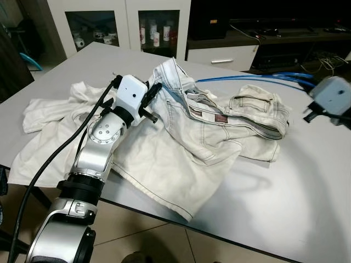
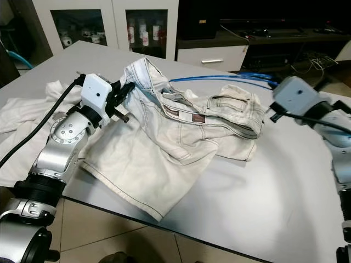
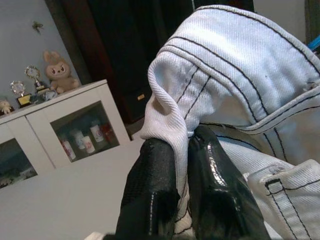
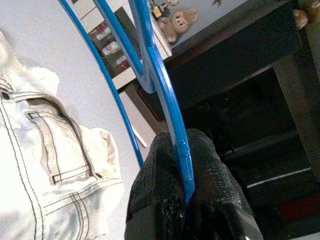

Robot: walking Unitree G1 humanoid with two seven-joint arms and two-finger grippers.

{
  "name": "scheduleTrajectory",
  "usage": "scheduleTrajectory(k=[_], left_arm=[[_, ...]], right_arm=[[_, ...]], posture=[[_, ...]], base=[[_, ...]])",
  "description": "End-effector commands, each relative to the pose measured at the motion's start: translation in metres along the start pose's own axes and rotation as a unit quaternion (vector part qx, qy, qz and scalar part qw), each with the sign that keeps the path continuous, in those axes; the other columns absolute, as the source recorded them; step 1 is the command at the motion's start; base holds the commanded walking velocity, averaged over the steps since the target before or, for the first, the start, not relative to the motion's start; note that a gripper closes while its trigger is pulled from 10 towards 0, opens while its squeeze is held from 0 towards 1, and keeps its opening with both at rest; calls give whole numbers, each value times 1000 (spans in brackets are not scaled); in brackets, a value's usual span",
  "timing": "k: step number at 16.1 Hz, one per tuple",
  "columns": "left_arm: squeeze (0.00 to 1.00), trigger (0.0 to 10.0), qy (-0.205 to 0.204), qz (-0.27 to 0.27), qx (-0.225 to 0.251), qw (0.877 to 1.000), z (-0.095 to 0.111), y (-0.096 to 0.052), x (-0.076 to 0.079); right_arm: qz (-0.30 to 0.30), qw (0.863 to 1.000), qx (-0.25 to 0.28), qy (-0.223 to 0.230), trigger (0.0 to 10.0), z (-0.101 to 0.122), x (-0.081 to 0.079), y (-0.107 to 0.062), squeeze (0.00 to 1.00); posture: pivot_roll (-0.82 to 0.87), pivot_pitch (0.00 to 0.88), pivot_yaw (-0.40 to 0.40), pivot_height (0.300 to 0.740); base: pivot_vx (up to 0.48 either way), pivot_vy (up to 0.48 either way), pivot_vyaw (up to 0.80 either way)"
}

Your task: Hang hanger

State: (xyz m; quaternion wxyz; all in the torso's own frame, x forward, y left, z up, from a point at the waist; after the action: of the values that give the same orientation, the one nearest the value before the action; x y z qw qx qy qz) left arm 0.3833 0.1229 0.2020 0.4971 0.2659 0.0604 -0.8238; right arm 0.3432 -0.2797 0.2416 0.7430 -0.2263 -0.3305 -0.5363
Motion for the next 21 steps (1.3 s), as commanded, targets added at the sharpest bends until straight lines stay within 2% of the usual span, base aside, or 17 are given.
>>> scheduleTrajectory(k=[1, 2, 3, 4, 6, 7, 8, 11, 12, 13, 14, 15, 16, 18, 19, 20, 21], left_arm=[[0, 0, 9, 19, -17, 1000, -7, -2, -8], [0, 0, 11, 19, -19, 1000, -8, -2, -7], [0, 0, 11, 24, -26, 999, -10, -1, -7], [0, 0, 12, 26, -30, 999, -11, -1, -8], [0, 0, 14, 26, -33, 999, -12, 0, -8], [0, 0, 22, 26, -34, 999, -12, 0, -9], [0, 0, 27, 24, -34, 999, -12, 0, -9], [0, 0, 49, 16, -33, 998, -12, 0, -7], [0, 0, 72, 5, -40, 997, -15, -1, -4], [0, 10000, 66, -4, -47, 997, -17, -1, -1], [0, 10000, 74, -17, -40, 996, -16, -3, 3], [976, 10000, 90, -15, -32, 995, -13, -4, 3], [1000, 10000, 137, -39, -23, 990, -9, -5, 7], [1000, 10000, 196, -42, -17, 980, -6, -4, 8], [0, 10000, 176, -45, -1, 983, -1, -3, 5], [0, 10000, 125, -46, 31, 991, 8, -6, 0], [1000, 10000, 100, -34, 54, 993, 14, -8, -6]], right_arm=[[-42, 999, 1, 18, 10000, -1, 22, -10, 0], [-53, 998, 3, 23, 10000, -1, 27, -11, 0], [-89, 995, 5, 39, 10000, -2, 38, -14, 0], [-91, 994, 8, 62, 10000, -4, 37, -17, 0], [-66, 994, 9, 82, 10000, -6, 31, -18, 0], [-7, 997, -2, 75, 10000, -9, 16, -21, 0], [0, 998, -8, 66, 10000, -10, 14, -21, 0], [-2, 998, 11, 62, 10000, 0, 20, -18, 0], [-26, 996, 29, 76, 10000, 7, 30, -17, 0], [-31, 996, 38, 80, 10000, 11, 32, -16, 0], [-28, 996, 45, 76, 10000, 14, 31, -15, 0], [-25, 996, 47, 72, 10000, 16, 30, -14, 0], [-20, 996, 51, 64, 10000, 20, 27, -13, 0], [-20, 998, 50, 40, 10000, 23, 26, -11, 0], [-17, 999, 40, 10, 10000, 21, 25, -11, 0], [-11, 999, 37, -8, 10000, 21, 21, -11, 0], [-10, 999, 40, -5, 10000, 21, 20, -11, 0]], posture=[[41, 0, -26, 723], [41, 0, -26, 723], [36, 0, -22, 723], [35, 0, -19, 723], [34, 0, -16, 723], [35, 0, -15, 723], [35, 0, -15, 723], [41, 0, -18, 723], [43, 0, -20, 723], [45, 0, -22, 723], [46, 0, -25, 723], [46, 0, -27, 723], [46, 0, -27, 723], [48, 0, -28, 723], [46, 0, -29, 723], [46, 0, -30, 723], [48, 0, -30, 723]], base=[[0, 0, 0], [0, 0, 0], [0, 0, 0], [0, 0, 0], [0, 0, 0], [0, 0, 0], [0, 0, 0], [0, 0, 0], [0, 0, 0], [0, 0, 0], [0, 0, 0], [0, 0, 0], [0, 0, 0], [0, 0, 0], [0, 0, 0], [0, 0, 0], [0, 0, 0]])
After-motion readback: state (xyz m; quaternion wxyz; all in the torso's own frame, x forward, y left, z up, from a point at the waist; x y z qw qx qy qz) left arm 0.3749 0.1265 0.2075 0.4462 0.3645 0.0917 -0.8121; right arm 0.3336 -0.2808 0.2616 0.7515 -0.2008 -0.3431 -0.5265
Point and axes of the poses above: a point about 5 cm out from each wrist's last joint towards the gripper, its own y axis pointing out of the wrist towards the gripper, its own z axis along the axis of the wrist's last joint, x = y × z, the point moved 3 cm from there along y, pointing out of the wrist towards the gripper, and after that the axes turned 7 degrees about y, right-handed, at the moved point
